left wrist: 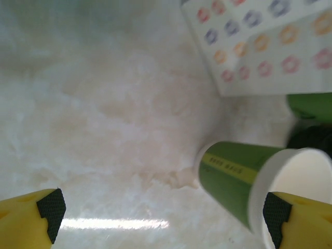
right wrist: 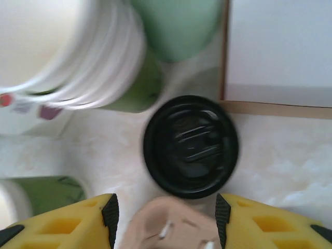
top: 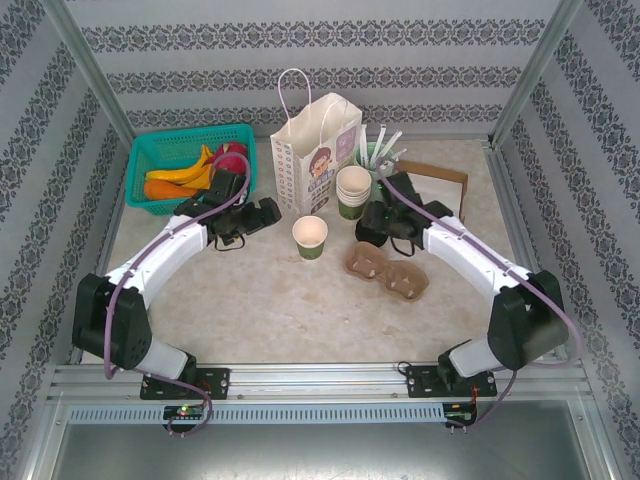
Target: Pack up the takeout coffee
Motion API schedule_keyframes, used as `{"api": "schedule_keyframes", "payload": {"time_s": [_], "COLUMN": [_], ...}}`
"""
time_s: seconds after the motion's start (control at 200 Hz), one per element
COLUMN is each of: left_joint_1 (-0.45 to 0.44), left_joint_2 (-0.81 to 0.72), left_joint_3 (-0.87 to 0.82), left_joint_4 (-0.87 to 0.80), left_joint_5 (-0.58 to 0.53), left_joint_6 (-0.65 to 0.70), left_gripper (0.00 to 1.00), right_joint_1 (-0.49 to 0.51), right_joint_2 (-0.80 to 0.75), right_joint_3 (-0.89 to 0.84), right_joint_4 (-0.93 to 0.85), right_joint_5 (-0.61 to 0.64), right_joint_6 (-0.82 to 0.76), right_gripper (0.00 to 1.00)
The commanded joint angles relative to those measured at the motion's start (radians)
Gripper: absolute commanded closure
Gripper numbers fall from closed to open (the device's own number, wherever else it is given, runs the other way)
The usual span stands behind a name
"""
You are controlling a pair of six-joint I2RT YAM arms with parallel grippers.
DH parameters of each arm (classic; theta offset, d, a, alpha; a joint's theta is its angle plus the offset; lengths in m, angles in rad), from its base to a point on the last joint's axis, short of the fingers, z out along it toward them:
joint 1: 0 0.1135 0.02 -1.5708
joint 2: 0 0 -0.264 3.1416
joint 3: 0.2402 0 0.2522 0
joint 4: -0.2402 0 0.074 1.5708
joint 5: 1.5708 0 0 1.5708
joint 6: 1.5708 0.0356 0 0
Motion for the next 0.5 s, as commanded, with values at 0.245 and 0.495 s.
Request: {"api": "schedule_keyframes", "payload": {"time_s": [0.245,0.495], "left_joint_1": [-0.108,-0.171], "left_joint_2": [-0.021,-0.065], "left_joint_3": [-0.043,-0.07], "left_joint_4": [0.181,0.276], "left_joint_5": [0.089,0.051], "left_joint_6": [0.118,0.213], "left_gripper": [0.0,0.0], "right_joint_1": [-0.15,-0.152], "right_joint_2": [0.097,0.184], "right_joint_3": [-0.01,0.012], "right_joint_4": [0.013,0.039], "right_joint_5": [-0.139,-0.138], "right_joint_6": [-0.193,-0.234], "right_gripper": [0.47,0.52]}}
